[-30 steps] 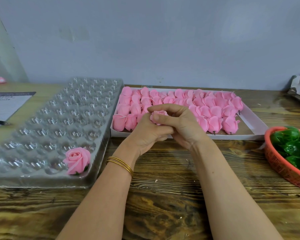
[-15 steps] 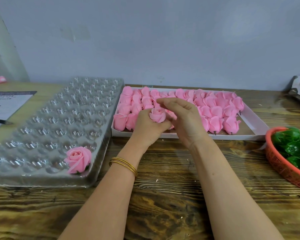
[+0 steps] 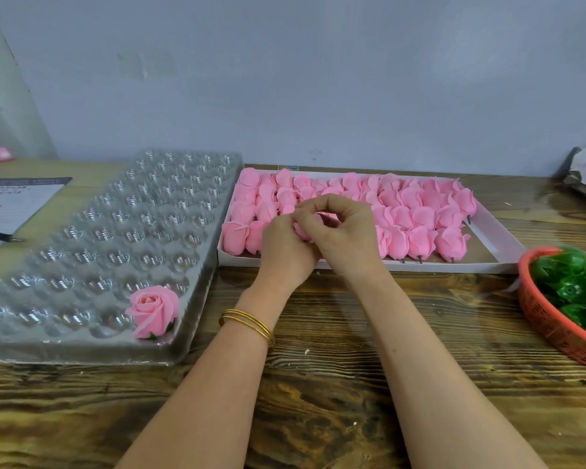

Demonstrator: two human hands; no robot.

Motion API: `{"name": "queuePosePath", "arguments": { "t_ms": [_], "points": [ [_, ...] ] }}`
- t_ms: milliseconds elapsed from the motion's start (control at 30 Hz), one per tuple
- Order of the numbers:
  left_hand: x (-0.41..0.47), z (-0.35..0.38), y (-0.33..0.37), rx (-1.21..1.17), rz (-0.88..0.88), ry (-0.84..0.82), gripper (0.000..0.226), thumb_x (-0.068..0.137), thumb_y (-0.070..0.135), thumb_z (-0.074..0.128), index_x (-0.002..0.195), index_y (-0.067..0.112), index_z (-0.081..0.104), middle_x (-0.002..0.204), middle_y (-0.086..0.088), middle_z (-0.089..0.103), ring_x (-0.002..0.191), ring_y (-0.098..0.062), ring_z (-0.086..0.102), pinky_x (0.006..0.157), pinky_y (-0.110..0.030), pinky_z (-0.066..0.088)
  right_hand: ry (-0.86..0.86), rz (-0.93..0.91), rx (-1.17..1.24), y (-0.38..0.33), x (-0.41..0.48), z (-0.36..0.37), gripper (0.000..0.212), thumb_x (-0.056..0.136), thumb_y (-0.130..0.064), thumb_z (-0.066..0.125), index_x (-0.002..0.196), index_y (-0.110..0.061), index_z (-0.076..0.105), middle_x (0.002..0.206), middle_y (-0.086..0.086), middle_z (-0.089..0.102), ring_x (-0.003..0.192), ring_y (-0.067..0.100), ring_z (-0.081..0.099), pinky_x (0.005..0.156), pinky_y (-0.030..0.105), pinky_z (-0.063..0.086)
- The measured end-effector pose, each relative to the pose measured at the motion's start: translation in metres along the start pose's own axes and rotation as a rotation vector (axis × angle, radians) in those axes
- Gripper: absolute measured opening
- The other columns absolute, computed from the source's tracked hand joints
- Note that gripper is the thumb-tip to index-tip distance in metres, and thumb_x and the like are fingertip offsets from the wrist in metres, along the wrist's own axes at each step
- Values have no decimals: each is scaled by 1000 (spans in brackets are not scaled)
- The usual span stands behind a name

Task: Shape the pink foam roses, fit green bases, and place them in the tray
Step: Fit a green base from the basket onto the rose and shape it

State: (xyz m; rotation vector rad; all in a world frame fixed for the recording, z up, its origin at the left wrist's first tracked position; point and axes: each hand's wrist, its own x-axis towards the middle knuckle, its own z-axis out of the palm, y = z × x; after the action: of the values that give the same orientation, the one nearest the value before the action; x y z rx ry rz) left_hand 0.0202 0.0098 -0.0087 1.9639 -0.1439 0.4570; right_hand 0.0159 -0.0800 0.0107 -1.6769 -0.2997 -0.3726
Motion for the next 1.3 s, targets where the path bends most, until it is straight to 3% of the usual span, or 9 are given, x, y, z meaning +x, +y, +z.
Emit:
{"name": "queuePosePath", "arguments": {
  "t_ms": [233,333,500,733,867,967,1067,1133,1300],
  "points": [
    [3,2,-4,84,-11,-17,22,97,13,56,82,21,68,75,6,64,72,-8,60,66,-21,50,17,-18,-91,1,-3,5,12,80,-5,71,80,-16,70,81,-4,70,88,11,66,91,35,54],
    [3,1,-3,58,-31,-22,28,95,9,56,74,26,62,71,12,60,70,-1,56,60,-6,44,13,-18,-87,1,-5,7,10,80,-3,72,85,-12,72,86,2,71,91,14,67,91,38,54],
    [4,0,-3,108,-19,-1,31,96,9,55,70,25,57,64,17,50,62,6,46,54,-2,39,-5,-19,-87,4,-5,9,17,84,-6,73,101,-8,74,104,7,69,105,17,64,98,41,49],
    [10,2,-10,163,-27,16,21,99,18,50,82,12,60,66,16,45,60,7,40,56,2,34,-109,38,-95,9,-6,12,32,90,-24,70,121,-19,68,122,0,63,110,-1,57,103,21,42],
    [14,4,-17,213,-43,-20,28,102,21,46,99,2,67,78,3,55,70,-5,48,60,-1,35,-190,61,-147,10,-6,10,39,92,-34,65,130,-24,62,130,-2,59,108,-12,49,99,11,34],
    [14,5,-14,208,-65,-32,28,103,21,45,95,5,66,80,1,56,77,-11,53,62,-6,35,-247,103,-167,9,-5,7,48,93,-40,61,138,-24,54,139,-1,53,120,-3,44,106,21,32],
    [9,3,-8,164,-22,-31,30,102,12,48,73,20,54,68,10,46,61,0,46,60,0,34,-305,134,-197,7,-6,3,60,91,-47,59,145,-24,45,145,-1,46,128,1,39,111,27,30],
    [7,2,-5,96,-35,-54,26,99,6,52,77,21,52,70,13,45,59,2,50,59,2,34,-322,157,-192,7,-5,1,65,90,-51,60,146,-25,43,147,-2,45,132,4,39,111,30,32],
    [4,0,-3,-138,-72,3,24,85,13,70,69,31,63,59,15,65,60,2,61,53,-13,45,-110,196,140,2,1,-4,36,98,-37,54,128,-19,62,118,-12,65,110,-7,58,94,16,47]
  ]
}}
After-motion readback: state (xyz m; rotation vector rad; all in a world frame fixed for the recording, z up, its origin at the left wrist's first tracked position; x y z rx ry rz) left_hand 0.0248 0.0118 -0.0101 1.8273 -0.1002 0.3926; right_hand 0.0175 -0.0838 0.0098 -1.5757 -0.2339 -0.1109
